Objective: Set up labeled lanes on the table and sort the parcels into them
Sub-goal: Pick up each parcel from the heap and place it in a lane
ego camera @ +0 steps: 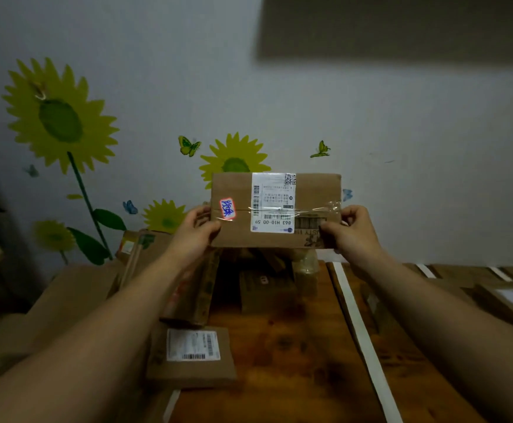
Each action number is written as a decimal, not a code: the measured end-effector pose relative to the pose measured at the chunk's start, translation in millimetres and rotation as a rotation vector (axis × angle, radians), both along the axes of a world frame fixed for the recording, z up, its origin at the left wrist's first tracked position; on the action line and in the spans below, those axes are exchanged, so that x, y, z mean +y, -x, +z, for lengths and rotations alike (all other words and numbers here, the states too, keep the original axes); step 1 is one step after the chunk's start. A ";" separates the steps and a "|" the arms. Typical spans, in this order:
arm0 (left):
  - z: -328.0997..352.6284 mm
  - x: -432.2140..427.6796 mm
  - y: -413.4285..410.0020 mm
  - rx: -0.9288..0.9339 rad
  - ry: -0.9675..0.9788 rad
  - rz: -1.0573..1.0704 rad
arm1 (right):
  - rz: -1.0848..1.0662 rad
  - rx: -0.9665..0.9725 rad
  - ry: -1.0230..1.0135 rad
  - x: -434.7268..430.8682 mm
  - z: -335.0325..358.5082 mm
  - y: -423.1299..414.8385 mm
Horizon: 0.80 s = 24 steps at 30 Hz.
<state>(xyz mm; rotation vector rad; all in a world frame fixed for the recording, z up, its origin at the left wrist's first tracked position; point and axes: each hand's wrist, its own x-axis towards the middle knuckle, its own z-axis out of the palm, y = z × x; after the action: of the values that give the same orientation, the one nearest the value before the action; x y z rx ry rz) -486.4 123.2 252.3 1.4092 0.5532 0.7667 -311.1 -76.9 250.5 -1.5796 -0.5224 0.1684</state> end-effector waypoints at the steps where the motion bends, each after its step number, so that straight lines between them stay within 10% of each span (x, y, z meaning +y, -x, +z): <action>1: 3.8 -6.1 2.5 -0.015 -0.010 -0.007 | 0.001 -0.013 -0.012 -7.9 2.5 3.5; 13: 22.0 -87.7 -29.7 -0.193 0.023 -0.184 | -0.050 -0.064 0.065 -124.0 10.4 2.8; 24: 20.8 -299.3 -162.5 -0.081 0.088 -0.297 | 0.133 0.266 0.030 -341.1 2.4 -66.2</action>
<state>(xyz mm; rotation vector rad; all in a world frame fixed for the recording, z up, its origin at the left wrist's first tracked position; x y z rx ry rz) -323.9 -176.1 273.1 1.3347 0.3011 0.5511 -244.9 -418.0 252.9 -1.5232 -0.4176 0.4823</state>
